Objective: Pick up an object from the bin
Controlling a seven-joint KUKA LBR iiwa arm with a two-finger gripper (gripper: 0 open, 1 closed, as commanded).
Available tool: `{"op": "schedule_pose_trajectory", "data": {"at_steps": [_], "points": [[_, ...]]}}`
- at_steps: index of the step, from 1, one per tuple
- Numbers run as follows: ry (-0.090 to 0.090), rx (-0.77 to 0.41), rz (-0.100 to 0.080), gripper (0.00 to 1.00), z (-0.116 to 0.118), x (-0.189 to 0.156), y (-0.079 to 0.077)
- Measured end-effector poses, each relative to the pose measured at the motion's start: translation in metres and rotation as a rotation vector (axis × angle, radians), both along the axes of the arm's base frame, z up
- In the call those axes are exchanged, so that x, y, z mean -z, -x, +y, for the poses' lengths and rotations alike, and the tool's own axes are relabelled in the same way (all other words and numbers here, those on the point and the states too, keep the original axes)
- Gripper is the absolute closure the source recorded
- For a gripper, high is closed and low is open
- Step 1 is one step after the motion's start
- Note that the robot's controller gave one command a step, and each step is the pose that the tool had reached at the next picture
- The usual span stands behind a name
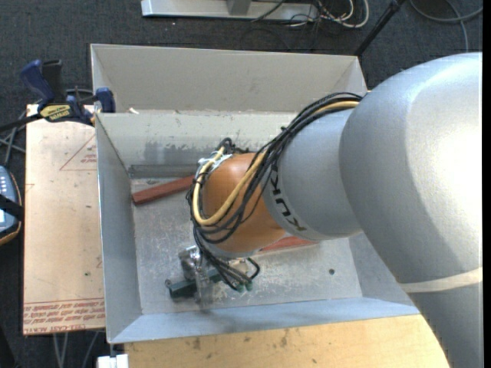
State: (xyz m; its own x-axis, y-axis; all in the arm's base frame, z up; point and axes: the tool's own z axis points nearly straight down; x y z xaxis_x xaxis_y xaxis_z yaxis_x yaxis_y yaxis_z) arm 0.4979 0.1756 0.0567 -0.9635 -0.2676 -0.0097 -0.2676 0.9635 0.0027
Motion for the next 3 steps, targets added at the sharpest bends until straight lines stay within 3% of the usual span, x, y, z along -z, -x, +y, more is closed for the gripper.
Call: {"op": "schedule_pose_trajectory", "data": {"at_steps": [3], "points": [[0.003, -0.002, 0.005, 1.00, 0.000, -0.025, 0.001]]}}
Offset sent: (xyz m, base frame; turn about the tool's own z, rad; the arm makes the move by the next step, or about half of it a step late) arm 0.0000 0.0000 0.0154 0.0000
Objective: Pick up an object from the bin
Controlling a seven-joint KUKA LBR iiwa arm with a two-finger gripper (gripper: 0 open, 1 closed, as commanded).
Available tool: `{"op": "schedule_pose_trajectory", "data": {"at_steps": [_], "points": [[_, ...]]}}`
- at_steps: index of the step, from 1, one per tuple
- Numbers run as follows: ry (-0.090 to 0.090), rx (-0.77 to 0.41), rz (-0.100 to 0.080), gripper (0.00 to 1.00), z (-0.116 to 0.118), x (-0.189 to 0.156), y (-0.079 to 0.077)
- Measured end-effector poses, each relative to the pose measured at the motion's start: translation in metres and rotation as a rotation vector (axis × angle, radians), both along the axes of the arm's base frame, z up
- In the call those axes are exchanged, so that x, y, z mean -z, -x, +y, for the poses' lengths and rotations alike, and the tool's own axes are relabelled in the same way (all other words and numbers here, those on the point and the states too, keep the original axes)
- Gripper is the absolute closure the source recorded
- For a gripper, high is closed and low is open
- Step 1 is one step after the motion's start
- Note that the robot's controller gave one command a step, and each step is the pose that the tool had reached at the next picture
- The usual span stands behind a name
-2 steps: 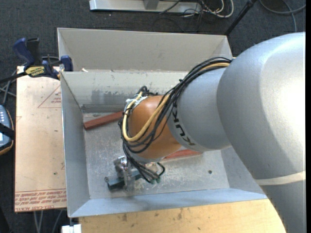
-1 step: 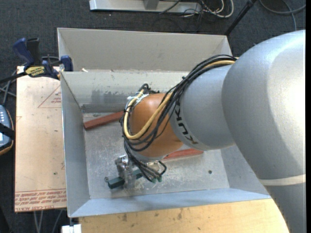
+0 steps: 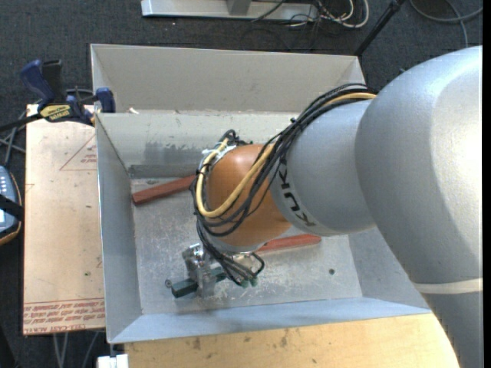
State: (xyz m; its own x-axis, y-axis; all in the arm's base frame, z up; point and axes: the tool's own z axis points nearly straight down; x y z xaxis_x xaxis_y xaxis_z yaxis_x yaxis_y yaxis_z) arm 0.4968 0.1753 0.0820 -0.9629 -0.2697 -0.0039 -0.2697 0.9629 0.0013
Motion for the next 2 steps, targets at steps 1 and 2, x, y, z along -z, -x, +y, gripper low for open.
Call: {"op": "schedule_pose_trajectory", "data": {"at_steps": [1, 2], "points": [[0.001, 0.000, 0.003, 1.00, 0.000, -0.009, 0.001], [0.001, 0.000, 0.003, 1.00, 0.000, -0.019, 0.001]]}}
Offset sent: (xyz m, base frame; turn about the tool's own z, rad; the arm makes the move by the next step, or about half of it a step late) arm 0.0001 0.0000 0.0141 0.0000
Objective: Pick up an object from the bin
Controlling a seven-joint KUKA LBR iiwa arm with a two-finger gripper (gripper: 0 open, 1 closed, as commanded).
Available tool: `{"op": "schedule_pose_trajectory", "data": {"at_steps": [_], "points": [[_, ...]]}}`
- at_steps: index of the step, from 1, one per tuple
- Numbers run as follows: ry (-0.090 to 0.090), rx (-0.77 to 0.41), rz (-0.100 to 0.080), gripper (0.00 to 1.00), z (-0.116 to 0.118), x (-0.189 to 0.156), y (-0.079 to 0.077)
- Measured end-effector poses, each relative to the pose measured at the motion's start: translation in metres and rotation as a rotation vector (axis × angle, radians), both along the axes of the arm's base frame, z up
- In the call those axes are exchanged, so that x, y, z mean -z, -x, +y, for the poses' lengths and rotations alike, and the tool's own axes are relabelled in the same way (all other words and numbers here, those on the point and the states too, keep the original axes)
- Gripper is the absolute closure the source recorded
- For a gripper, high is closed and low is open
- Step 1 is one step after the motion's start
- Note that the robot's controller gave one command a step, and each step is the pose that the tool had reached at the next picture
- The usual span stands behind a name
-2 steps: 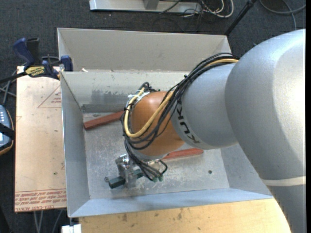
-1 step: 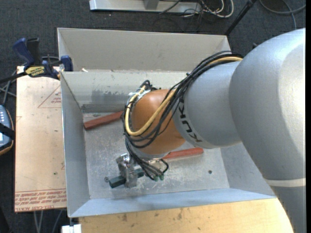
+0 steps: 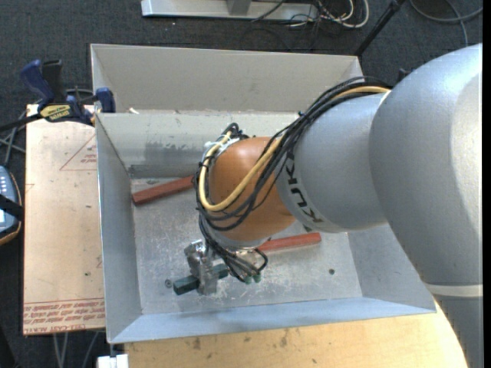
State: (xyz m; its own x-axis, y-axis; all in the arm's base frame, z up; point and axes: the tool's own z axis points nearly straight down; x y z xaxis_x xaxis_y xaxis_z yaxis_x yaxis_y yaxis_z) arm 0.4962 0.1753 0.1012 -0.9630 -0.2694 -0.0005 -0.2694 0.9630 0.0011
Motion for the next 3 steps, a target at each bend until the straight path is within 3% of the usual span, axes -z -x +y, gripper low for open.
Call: {"op": "schedule_pose_trajectory", "data": {"at_steps": [3], "points": [[0.000, 0.001, 0.000, 1.00, 0.000, -0.027, 0.000]]}}
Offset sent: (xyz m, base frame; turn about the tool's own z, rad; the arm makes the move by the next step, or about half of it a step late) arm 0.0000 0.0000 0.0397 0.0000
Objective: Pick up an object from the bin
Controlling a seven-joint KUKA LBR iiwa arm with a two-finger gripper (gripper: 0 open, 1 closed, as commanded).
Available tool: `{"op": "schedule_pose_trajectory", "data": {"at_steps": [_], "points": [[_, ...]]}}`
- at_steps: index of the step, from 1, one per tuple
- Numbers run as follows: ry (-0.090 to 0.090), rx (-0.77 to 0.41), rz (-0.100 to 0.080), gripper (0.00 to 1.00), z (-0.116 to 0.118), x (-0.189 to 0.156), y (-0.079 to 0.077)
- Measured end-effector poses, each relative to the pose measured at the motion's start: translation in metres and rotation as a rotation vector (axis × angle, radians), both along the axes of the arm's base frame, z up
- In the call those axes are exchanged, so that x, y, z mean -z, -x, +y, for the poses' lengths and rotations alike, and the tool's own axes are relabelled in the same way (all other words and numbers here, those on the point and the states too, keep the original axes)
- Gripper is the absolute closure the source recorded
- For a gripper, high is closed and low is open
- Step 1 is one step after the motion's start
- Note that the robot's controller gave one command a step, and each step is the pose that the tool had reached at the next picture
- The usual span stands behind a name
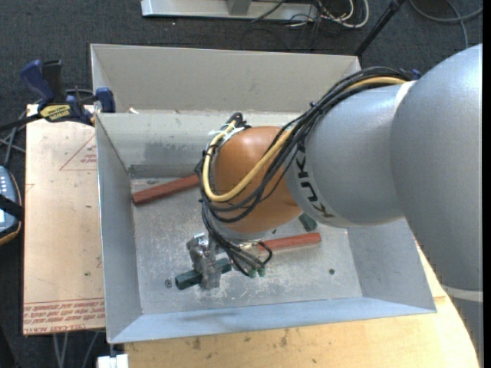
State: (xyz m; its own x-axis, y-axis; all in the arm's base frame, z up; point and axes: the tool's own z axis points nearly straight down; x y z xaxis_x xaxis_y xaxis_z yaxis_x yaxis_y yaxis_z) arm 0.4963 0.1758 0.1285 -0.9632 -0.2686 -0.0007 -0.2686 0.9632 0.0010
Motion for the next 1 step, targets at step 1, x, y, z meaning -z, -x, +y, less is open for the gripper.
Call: {"op": "schedule_pose_trajectory", "data": {"at_steps": [1], "points": [[0.002, 0.000, 0.006, 1.00, -0.0003, -0.0130, 0.0014]]}}
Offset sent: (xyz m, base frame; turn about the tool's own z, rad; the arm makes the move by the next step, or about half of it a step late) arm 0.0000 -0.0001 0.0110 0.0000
